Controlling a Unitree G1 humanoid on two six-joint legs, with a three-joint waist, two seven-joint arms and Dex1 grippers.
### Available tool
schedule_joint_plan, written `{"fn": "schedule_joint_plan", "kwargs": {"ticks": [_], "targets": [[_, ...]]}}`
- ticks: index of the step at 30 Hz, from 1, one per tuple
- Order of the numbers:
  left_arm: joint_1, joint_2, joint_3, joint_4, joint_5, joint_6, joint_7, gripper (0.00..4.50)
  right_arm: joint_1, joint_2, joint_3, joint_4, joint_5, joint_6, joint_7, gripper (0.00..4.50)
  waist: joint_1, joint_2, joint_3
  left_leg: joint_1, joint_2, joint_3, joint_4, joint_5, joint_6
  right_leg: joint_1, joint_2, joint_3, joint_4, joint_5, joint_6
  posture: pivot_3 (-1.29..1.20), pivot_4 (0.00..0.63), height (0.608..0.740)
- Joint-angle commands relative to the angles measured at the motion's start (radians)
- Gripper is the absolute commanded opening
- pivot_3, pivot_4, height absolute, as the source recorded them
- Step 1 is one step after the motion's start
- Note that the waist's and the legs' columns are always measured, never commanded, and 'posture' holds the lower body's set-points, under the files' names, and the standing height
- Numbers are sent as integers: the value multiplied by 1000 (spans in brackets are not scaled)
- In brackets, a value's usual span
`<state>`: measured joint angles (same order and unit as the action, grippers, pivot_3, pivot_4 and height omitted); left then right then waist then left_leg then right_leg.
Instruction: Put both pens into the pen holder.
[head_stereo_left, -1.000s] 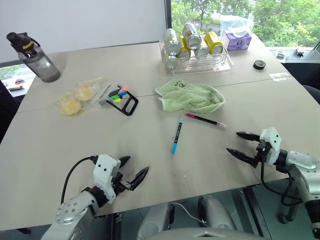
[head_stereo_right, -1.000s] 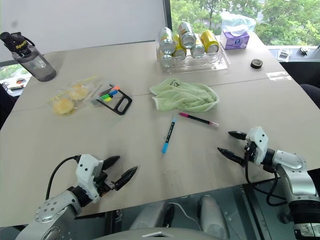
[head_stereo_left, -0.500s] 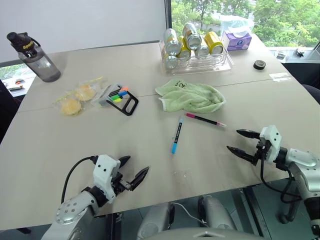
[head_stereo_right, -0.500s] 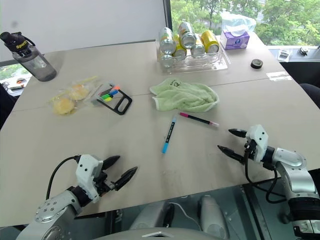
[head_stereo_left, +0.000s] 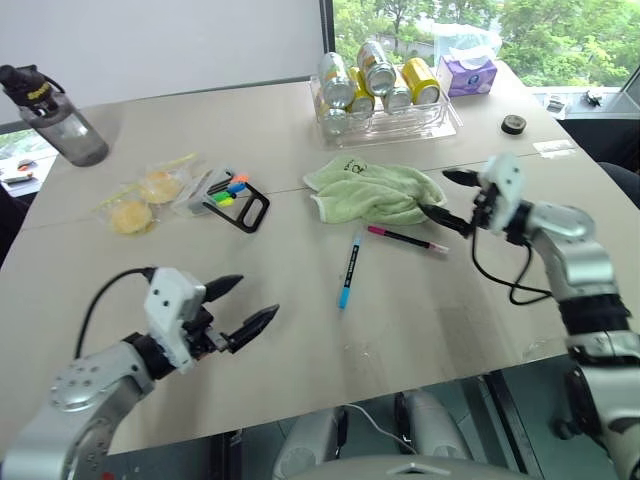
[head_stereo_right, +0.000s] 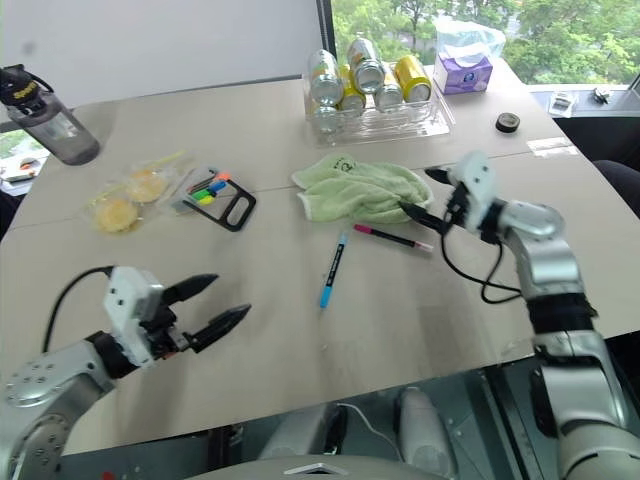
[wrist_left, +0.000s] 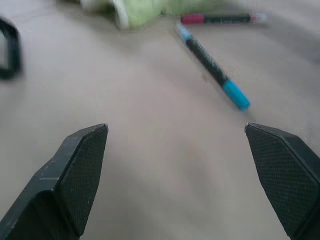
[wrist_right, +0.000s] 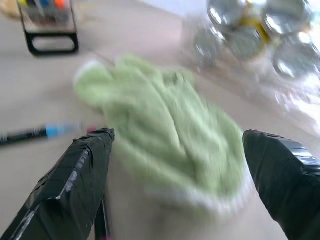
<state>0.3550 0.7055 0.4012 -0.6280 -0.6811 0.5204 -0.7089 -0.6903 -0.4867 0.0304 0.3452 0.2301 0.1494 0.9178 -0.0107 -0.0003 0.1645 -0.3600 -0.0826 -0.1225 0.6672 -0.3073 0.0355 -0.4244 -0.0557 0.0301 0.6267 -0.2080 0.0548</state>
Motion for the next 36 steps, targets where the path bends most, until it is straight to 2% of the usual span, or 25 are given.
{"fn": "schedule_joint_plan", "kwargs": {"ticks": [1, 4, 8, 14, 15, 16, 18, 20, 23, 26, 29, 36], "targets": [[-16, 49, 100, -66, -142, 71, -21, 4500, -150, 74, 82, 176, -95, -10, -31, 4420, -6, -1, 0, -3, 0, 1, 1, 0, 0, -4, 0, 0, 1, 0, 0, 0, 150, 739], [-32, 107, 195, -77, -269, 140, -25, 4500, -305, 161, 137, 438, -185, -30, -92, 4420, -8, -1, 0, -8, 0, 1, -1, 0, 0, -10, 0, 1, 1, 0, 0, 0, 150, 739], [-21, 137, 263, -85, -329, 180, -14, 4500, -434, 229, 147, 685, -234, -43, -139, 4420, -9, 0, 1, -13, 0, 1, -2, 0, -1, -15, 1, 0, 0, 0, -1, 0, 150, 739], [4, 114, 319, -115, -356, 183, 38, 4500, -490, 280, 115, 839, -257, -100, -185, 4420, -27, 0, 0, -21, -1, 0, -1, 0, -1, -22, 1, -1, 2, 0, -1, 0, 150, 739], [11, 112, 322, -122, -356, 184, 43, 4500, -493, 282, 110, 848, -260, -106, -193, 3836, -31, 0, 0, -21, -1, 0, 0, 0, -1, -22, 1, -1, 2, 0, -1, 0, 150, 739], [17, 111, 324, -127, -357, 183, 48, 4500, -496, 283, 105, 855, -261, -109, -195, 3542, -33, 0, 0, -20, -1, 1, 0, 0, -1, -22, 1, 0, 2, 0, -1, 0, 150, 739], [25, 110, 328, -131, -356, 182, 50, 4500, -499, 285, 92, 859, -259, -115, -195, 2546, -34, 0, 0, -20, -1, 1, 0, 0, -1, -22, 1, 0, 3, 0, -1, 0, 150, 739], [22, 111, 314, -122, -335, 176, 52, 4500, -500, 281, 78, 852, -256, -143, -189, 1739, -34, 0, 0, -20, -1, 1, 0, 1, -2, -23, 1, 1, 5, 0, -1, 0, 150, 739], [-2, 112, 281, -110, -318, 169, 60, 4500, -501, 273, 43, 834, -231, -177, -161, 162, -33, 0, 1, -19, -1, 2, 2, 1, -3, -23, 1, 1, 9, 0, -1, 0, 150, 739], [-47, 119, 242, -101, -310, 168, 62, 4500, -483, 264, -38, 775, -148, -230, -87, 71, -32, 0, 1, -19, -1, 2, 3, 2, -4, -23, 1, 2, 11, 1, -1, 0, 150, 739], [-106, 131, 211, -78, -304, 168, 57, 4500, -438, 219, -93, 669, -87, -200, -23, 71, -30, 0, 1, -19, -1, 2, 3, 2, -4, -24, 1, 2, 13, 1, -2, 0, 150, 739], [-367, 129, 38, 15, -271, 164, 58, 4500, -213, -7, -214, 236, 25, 47, -38, 71, -15, 0, 0, -20, -2, 0, 5, 2, -4, -23, 0, 0, 14, 1, -2, 0, 150, 739]]}}
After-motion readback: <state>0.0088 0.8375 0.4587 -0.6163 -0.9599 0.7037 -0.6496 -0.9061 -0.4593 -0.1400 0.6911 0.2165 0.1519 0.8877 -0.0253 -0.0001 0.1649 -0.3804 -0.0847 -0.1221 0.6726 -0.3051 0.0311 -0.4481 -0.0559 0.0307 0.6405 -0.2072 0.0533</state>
